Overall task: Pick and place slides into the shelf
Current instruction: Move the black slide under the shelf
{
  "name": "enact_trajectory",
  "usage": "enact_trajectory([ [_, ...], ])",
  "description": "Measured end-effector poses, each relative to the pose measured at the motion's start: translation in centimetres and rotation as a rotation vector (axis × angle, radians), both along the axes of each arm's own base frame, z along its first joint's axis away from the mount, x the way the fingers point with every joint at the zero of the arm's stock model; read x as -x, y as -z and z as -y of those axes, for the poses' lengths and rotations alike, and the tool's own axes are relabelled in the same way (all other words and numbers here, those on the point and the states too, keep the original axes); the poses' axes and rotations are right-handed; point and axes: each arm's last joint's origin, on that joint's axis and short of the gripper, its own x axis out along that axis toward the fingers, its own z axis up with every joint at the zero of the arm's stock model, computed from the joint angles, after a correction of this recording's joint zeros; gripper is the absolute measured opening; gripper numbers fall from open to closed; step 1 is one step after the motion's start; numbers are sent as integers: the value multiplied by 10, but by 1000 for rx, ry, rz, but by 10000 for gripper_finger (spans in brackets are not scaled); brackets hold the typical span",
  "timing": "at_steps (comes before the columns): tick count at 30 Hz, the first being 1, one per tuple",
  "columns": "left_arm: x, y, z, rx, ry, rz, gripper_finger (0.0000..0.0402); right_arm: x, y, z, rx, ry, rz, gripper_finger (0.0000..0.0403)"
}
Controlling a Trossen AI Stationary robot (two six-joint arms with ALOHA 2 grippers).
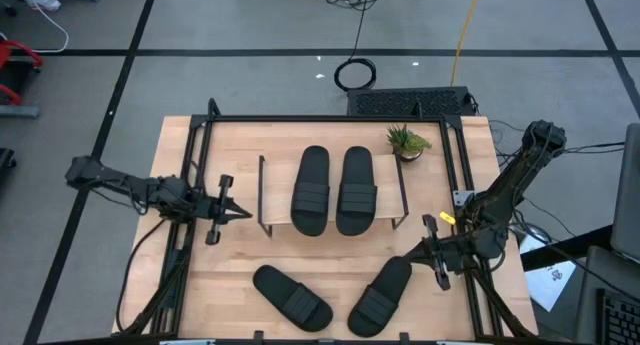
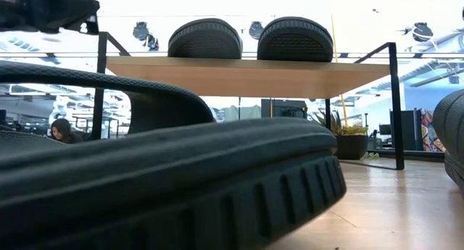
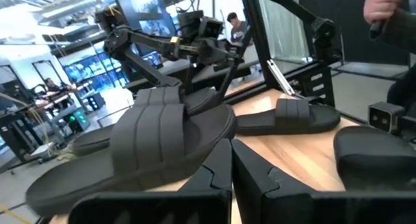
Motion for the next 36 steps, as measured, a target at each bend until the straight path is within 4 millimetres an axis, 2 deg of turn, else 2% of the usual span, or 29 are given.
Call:
enact_trajectory([
  [6, -30, -24, 14, 81, -61, -113, 7, -9, -7, 15, -1, 89, 36, 1],
  [11, -65, -36, 34, 73, -47, -217, 7, -9, -17, 29, -4, 130, 83, 0],
  [15, -100, -36, 64, -20, 5, -294, 7, -5, -25, 35, -7, 81, 125, 0],
  [20, -144, -41, 106, -74, 18, -339, 7, -2, -31, 42, -39, 141, 154, 0],
  [24, -174, -43, 138, -89, 52, -362, 7, -3, -28, 44, -53, 182, 127, 0],
  [30, -217, -29, 173, -91, 91, -401, 7, -4, -24, 44, -74, 188, 90, 0],
  [36, -258, -8, 196, -107, 84, -393, 8, -4, -24, 44, -134, 192, 82, 0],
])
